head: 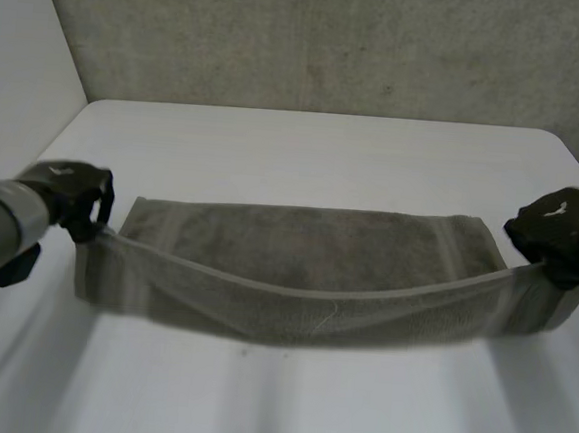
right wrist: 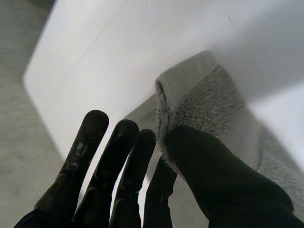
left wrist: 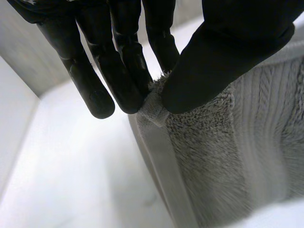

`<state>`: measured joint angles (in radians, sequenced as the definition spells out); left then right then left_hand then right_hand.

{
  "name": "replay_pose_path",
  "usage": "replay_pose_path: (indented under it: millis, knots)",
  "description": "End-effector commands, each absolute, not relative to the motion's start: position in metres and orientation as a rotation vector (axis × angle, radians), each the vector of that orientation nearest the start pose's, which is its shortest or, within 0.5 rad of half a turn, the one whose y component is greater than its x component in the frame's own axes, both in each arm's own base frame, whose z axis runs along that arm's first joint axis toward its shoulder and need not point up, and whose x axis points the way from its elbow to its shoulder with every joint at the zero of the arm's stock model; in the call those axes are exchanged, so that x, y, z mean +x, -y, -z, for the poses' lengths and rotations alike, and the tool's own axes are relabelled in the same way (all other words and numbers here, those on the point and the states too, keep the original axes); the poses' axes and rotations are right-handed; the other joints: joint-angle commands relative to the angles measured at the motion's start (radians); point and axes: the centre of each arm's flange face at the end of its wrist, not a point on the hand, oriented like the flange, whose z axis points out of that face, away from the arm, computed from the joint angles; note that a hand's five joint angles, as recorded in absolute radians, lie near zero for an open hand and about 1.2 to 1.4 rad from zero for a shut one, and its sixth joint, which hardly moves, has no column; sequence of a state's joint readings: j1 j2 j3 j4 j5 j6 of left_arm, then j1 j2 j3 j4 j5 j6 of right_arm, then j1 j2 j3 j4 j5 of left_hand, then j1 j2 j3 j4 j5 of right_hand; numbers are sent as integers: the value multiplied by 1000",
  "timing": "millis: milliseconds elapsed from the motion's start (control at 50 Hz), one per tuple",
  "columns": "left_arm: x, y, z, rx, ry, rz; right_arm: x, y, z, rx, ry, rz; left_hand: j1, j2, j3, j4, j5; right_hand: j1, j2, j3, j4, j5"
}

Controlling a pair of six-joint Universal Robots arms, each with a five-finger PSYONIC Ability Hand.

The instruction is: Fold the towel.

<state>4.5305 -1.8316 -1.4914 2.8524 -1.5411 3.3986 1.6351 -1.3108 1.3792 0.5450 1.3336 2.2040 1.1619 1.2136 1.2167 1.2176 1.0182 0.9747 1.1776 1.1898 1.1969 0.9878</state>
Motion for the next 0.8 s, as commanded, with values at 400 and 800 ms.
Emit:
replay_pose_path:
  millis: [400,800]
  knots:
    - [-247,403,-413,291,-1574,2849,221,386,-403,-823,-1607,3076,234,183,180,179,204,422,219,206,199,234]
    - [-226,378,-207,416,-2337,2190,227,361,-219,-1344,-2017,2249,234,183,180,179,204,422,219,206,199,234]
